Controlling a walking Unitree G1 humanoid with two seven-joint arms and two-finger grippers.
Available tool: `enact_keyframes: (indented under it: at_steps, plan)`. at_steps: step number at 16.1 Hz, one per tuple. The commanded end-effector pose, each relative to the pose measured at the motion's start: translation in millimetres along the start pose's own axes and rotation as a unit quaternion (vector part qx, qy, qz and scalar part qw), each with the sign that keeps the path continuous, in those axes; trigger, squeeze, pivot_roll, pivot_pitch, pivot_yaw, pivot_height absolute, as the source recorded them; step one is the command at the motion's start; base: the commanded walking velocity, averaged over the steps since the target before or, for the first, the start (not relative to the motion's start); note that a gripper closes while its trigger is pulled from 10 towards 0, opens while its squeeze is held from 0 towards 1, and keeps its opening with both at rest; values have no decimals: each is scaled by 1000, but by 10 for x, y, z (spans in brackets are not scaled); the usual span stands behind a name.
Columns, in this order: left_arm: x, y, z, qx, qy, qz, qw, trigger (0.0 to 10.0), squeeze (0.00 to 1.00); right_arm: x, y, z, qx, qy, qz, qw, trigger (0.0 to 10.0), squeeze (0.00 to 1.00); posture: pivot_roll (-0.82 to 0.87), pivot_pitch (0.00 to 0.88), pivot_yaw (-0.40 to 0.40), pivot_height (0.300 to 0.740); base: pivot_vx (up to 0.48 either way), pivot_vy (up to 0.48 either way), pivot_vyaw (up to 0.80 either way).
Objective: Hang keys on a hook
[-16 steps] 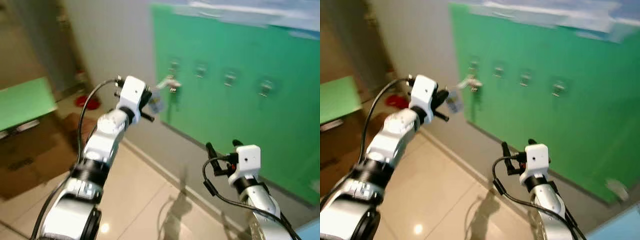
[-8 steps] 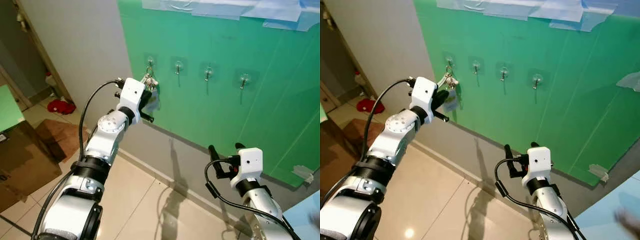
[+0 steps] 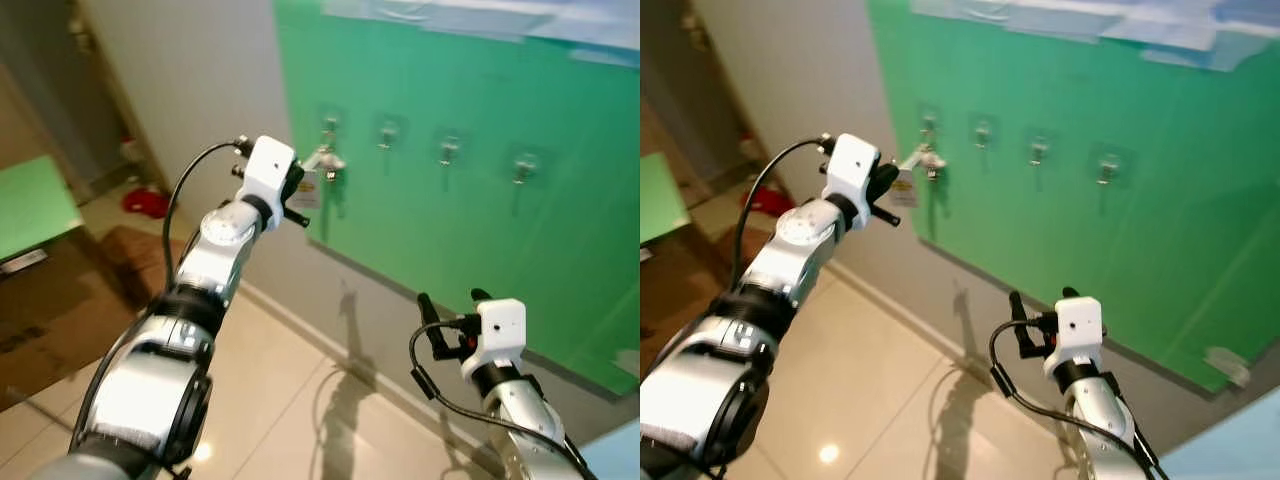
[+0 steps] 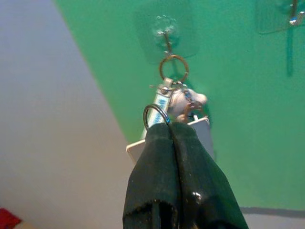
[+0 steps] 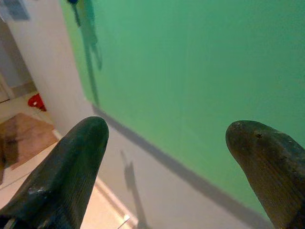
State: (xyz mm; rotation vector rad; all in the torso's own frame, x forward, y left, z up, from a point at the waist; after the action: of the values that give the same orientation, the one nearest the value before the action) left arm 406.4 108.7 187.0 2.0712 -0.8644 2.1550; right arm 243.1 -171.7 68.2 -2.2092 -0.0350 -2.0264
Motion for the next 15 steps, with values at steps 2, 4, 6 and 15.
enact_keyframes:
  at_steps: [2,4,6,15]
  plan:
    - [107,-19,43,-3,12,16,1000,0,0,-2,-22,-37,-5,3,-6,1000,10000,0,-162,0,130,740,0,0,0]
    - [61,-26,-7,0,21,-14,1000,0,0,-8,-26,-55,-9,5,-5,1000,10000,0,-170,0,142,740,0,0,0]
    - [-21,74,-109,-10,31,-36,999,0,0,-9,-14,-51,-13,5,-5,1000,10000,0,-162,0,139,740,0,0,0]
    - [53,410,-348,-48,71,-124,989,0,0,-5,-36,43,-1,-2,-1,1000,10000,0,-125,0,107,740,-28,189,0]
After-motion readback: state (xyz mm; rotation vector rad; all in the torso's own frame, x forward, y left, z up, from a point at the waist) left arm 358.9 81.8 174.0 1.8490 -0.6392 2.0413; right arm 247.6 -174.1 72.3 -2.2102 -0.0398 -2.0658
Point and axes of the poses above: a point about 5 cm out from each wrist's last joint towards the gripper, its own z axis pointing out of the wrist towards the gripper, its own x axis along the axis of the wrist's last joint, y = z × x, the point moved 1 cm from there along z, pointing out of the wrist towards the gripper, and after that the axes turned 7 degrees about z, right-handed, at the moved point
